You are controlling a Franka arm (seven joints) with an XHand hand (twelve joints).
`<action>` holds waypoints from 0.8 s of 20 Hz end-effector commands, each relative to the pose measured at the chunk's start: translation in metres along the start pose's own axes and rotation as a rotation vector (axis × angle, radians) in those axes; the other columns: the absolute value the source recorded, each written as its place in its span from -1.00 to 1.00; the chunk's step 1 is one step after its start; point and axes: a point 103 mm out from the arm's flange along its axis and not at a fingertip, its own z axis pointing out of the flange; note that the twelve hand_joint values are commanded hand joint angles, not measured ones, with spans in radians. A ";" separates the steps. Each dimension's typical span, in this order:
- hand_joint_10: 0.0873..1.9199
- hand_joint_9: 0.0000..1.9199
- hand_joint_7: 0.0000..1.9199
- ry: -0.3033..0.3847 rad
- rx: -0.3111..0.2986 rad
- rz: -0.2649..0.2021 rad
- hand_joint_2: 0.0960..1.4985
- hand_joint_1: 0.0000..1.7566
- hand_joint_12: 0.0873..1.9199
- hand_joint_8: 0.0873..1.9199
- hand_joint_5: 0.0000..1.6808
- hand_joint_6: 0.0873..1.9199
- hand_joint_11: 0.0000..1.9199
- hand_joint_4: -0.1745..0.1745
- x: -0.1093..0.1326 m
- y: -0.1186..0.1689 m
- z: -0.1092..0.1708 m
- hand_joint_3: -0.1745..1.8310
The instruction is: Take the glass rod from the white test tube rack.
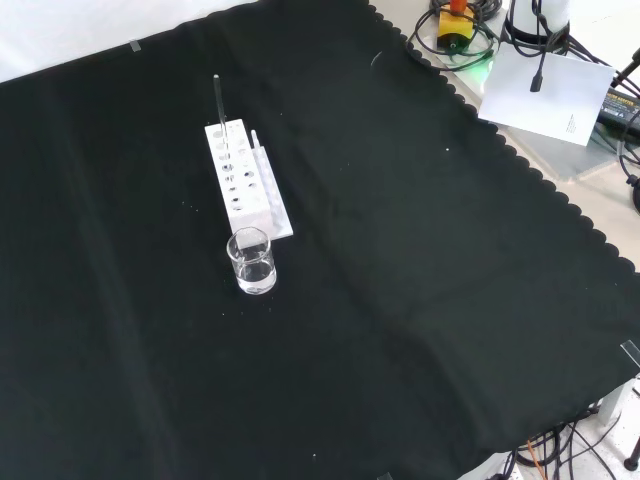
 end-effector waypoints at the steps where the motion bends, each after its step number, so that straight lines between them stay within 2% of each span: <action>1: -1.00 -0.52 -0.91 -0.009 -0.010 0.001 0.44 0.04 -0.09 -0.62 -0.91 -0.91 -0.69 -1.00 0.000 0.000 0.000 -0.94; 2: -1.00 -0.66 -0.96 -0.011 -0.008 0.003 0.48 -0.06 -0.08 -0.67 -0.96 -0.99 -0.85 -1.00 0.000 0.000 -0.001 -0.94; 4: -1.00 -0.76 -0.99 -0.008 -0.009 0.006 0.51 -0.14 -0.06 -0.72 -0.99 -1.00 -0.97 -1.00 0.000 0.001 -0.002 -0.94; 11: -1.00 -0.78 -1.00 0.009 -0.011 0.016 0.52 -0.16 -0.05 -0.71 -0.99 -1.00 -1.00 -1.00 0.001 0.008 -0.005 -0.95; 16: -1.00 -0.78 -1.00 0.000 0.001 0.008 0.55 -0.16 -0.02 -0.68 -0.98 -1.00 -1.00 -1.00 0.000 0.039 -0.018 -0.99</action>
